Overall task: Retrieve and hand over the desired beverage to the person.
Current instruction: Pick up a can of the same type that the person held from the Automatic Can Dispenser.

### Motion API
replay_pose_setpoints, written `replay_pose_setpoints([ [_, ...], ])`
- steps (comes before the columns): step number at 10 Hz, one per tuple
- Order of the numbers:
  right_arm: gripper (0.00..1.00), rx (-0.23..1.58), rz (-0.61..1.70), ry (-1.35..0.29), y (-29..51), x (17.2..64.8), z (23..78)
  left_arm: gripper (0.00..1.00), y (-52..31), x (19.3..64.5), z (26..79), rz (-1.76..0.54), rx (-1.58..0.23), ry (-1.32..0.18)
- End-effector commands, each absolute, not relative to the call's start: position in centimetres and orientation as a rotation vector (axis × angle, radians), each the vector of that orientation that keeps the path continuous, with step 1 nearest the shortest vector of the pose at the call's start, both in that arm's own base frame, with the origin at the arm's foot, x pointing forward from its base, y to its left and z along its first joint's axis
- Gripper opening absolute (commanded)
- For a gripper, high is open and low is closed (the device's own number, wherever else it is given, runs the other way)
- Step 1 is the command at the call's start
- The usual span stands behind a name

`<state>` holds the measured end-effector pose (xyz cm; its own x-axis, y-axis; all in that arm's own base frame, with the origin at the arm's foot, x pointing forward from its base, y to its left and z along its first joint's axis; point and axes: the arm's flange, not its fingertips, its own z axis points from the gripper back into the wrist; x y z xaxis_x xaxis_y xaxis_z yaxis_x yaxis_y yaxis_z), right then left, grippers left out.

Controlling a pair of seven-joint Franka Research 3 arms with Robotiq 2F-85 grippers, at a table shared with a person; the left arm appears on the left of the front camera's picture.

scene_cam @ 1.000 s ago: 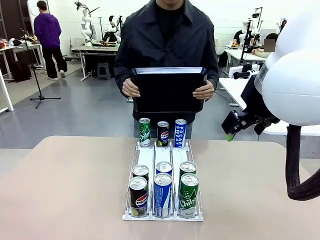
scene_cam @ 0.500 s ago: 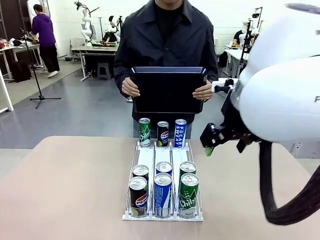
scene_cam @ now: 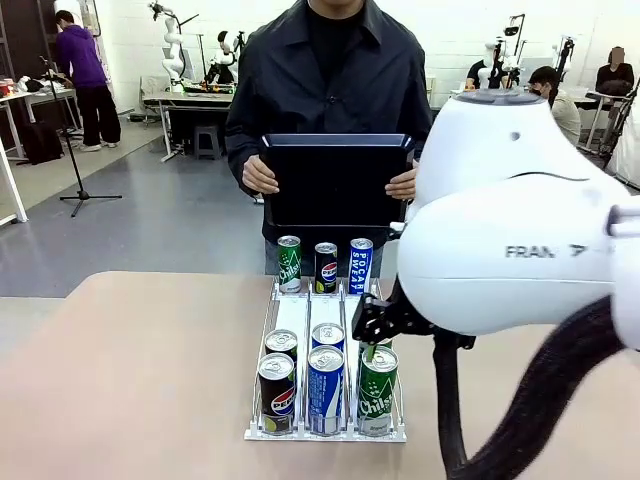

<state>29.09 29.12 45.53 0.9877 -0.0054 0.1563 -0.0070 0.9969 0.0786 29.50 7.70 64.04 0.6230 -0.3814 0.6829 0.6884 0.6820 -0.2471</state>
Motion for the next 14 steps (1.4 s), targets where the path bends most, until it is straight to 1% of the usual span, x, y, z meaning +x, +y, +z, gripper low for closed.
replay_pose_setpoints([
  [1, 1.0, 0.111, -0.007, -0.136, 30.9, 30.4, 44.5, 1.0, 7.9, 29.5, 64.0, -0.671, -0.539, -0.65],
  [5, 1.0, 0.101, 0.039, -0.107, 30.9, 31.8, 42.9, 1.0, 7.9, 29.5, 64.0, -0.671, -0.539, -0.65],
  [10, 1.0, 0.064, 0.054, -0.107, 30.1, 32.6, 42.4, 1.0, 7.9, 29.5, 64.0, -0.671, -0.539, -0.65],
  [14, 1.0, 0.071, 0.073, -0.087, 30.0, 33.3, 41.7, 1.0, 7.9, 29.5, 64.0, -0.671, -0.539, -0.65],
])
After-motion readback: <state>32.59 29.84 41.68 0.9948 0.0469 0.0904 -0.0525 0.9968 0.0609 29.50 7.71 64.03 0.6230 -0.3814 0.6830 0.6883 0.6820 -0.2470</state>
